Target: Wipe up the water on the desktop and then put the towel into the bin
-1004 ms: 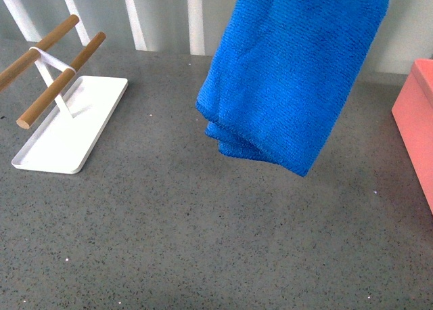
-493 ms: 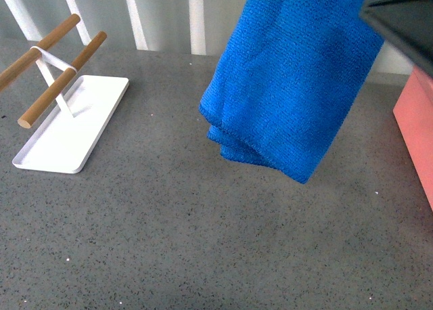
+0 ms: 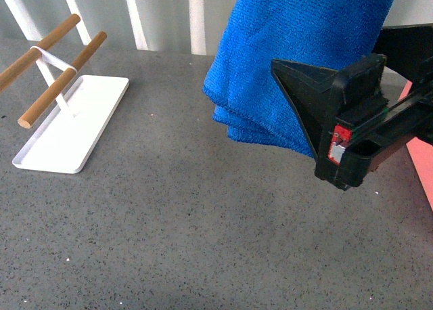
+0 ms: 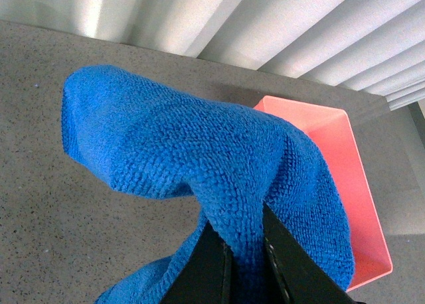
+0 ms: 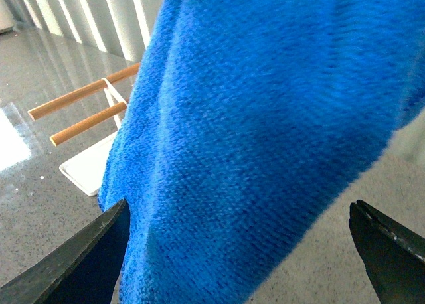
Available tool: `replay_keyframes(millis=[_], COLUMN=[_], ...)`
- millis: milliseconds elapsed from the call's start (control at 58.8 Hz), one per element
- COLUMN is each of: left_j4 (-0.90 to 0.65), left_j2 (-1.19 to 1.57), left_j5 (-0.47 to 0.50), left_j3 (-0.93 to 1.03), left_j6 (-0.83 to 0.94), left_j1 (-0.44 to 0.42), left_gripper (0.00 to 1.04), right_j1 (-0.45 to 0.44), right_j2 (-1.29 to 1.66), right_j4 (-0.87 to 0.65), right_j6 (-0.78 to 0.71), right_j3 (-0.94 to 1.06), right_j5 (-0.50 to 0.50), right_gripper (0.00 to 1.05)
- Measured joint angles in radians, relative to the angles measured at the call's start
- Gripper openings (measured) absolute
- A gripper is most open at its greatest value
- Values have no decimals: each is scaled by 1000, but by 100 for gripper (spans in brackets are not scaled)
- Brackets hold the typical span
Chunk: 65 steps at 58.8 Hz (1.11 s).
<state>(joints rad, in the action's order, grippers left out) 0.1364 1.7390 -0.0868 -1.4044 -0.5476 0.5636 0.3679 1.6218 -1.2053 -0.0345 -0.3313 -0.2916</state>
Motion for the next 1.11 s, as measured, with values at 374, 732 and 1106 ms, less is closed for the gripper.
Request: replay_keyframes(millis=[374,732,1106], left_j4=[11,12,-1], left_j2=[0,0,-47], left_j5=[-23,-44,-48], left_j3=[-7,-8,42], left_j6=[-8,-8,-3], left_j1=[-20,-43,-116], left_gripper=[5,5,38], right_j1=[-9,-62,-109], right_j2=[89,57,-54], right_j4=[-132,-120,39], right_j6=[-52,-27,122], right_j3=[-87,-97,-132], right_j5=[-63,-74,-51], right_gripper=[38,3,3])
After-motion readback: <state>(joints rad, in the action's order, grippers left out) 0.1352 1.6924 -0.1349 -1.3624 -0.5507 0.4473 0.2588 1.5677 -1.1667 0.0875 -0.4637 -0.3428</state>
